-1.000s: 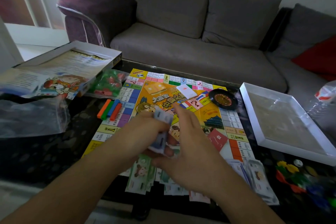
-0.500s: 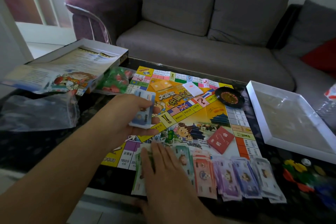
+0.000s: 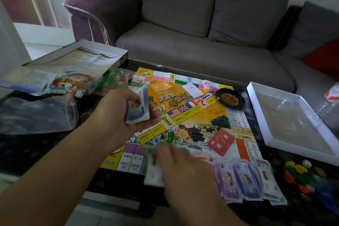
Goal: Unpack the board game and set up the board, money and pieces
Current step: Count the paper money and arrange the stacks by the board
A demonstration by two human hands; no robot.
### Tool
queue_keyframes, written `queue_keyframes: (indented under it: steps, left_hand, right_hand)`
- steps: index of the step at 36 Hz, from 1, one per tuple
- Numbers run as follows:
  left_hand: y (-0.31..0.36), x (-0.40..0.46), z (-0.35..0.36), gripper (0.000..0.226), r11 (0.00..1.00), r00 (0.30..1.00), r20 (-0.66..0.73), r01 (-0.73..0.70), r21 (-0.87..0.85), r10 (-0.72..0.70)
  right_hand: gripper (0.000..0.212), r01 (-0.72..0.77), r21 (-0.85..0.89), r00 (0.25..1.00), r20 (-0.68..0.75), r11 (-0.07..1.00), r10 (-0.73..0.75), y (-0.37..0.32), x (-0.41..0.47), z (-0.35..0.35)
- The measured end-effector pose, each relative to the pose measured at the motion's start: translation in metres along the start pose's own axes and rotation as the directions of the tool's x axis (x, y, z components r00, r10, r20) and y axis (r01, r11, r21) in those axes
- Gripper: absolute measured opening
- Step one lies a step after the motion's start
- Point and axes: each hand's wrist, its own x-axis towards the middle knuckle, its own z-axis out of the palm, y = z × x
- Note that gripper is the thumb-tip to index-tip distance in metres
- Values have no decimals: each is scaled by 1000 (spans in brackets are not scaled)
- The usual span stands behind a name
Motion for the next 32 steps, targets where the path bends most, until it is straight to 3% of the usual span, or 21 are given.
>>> queue_keyframes:
  steps: [3,6,10,13,16,18,20,23,26,30,32]
  left_hand:
    - [-1,-2,0,38,999,999,31,36,21,-37]
    - [-9,-5,5,34,991,993,72,87,102,-94]
    - [-24,-11,18,26,977,964,178,179,113,-197]
    - [-36,-13,30,36,963,925,266,262,68,-270]
    - [-50,-17,40,34,978,955,212,192,83,-206]
    - [-56,-15,43,13,991,978,166,121,63,-130]
    - [-56,-13,45,14,995,984,154,81,52,-88]
    - [-57,-5,41,34,981,990,134,9,192,-36]
    - [-54,-2,43,23,962,989,148,-53,269,13]
    - [-63,4,38,16,838,982,107,-189,513,156]
    - [-67,3,38,16,771,963,145,-267,578,225]
  right_hand:
    - [66,-144,36,990,10,989,144,22,11,-19]
    - [73,-189,7,980,-70,982,189,44,21,-25]
    - [78,-164,-23,982,-96,986,161,54,24,-26]
    - [70,-139,-3,988,-67,990,139,51,24,-19]
    - [62,-103,93,989,-99,990,112,47,24,-14]
    - [54,-88,213,990,-88,973,109,46,23,-15]
    - [50,-89,411,988,-81,907,134,45,20,-19]
    - [79,-167,635,973,-17,754,230,48,16,-24]
    - [100,-288,745,951,147,602,272,49,13,-29]
    - [81,-463,829,839,294,315,457,41,20,-37]
    - [56,-530,804,768,319,270,556,39,24,-39]
